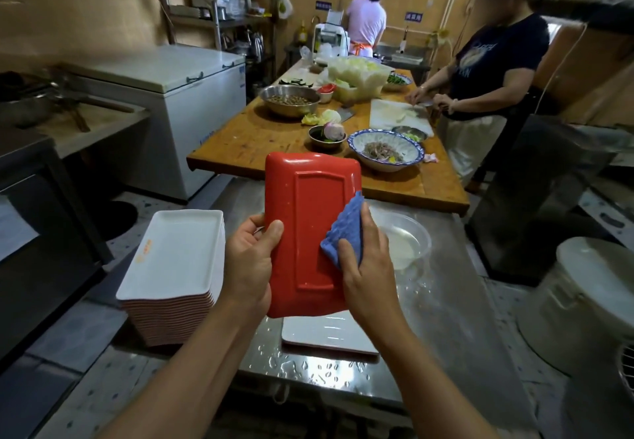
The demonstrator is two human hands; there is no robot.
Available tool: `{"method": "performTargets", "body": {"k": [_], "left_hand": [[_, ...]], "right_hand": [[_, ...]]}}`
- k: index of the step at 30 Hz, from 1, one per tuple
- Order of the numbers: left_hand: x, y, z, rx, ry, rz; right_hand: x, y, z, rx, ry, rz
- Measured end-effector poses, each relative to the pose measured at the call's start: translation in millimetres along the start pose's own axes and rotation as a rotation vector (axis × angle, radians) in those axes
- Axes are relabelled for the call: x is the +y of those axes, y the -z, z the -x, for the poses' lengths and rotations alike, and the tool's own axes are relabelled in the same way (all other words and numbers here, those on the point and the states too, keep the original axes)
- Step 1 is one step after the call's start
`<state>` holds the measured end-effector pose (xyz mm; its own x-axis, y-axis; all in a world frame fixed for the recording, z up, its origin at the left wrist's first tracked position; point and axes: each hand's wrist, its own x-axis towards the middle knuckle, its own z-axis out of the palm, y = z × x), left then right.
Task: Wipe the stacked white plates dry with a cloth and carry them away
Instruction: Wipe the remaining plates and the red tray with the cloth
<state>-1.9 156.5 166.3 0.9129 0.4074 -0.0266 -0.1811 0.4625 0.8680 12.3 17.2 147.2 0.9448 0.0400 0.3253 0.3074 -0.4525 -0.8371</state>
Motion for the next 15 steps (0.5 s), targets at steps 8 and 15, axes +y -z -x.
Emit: {"method": "performTargets", "body": {"k": [8, 15], "left_hand": [[-16.8, -0.6, -1.7, -0.139, 0.111, -0.169], [40.0, 1.4, -27.6, -0.336, -0.122, -0.812]], "right_hand": [[9.1, 33.6, -7.7, 0.015, -0.209, -0.546], [14.0, 72.7, -13.9, -0.247, -0.112, -0.364]]}}
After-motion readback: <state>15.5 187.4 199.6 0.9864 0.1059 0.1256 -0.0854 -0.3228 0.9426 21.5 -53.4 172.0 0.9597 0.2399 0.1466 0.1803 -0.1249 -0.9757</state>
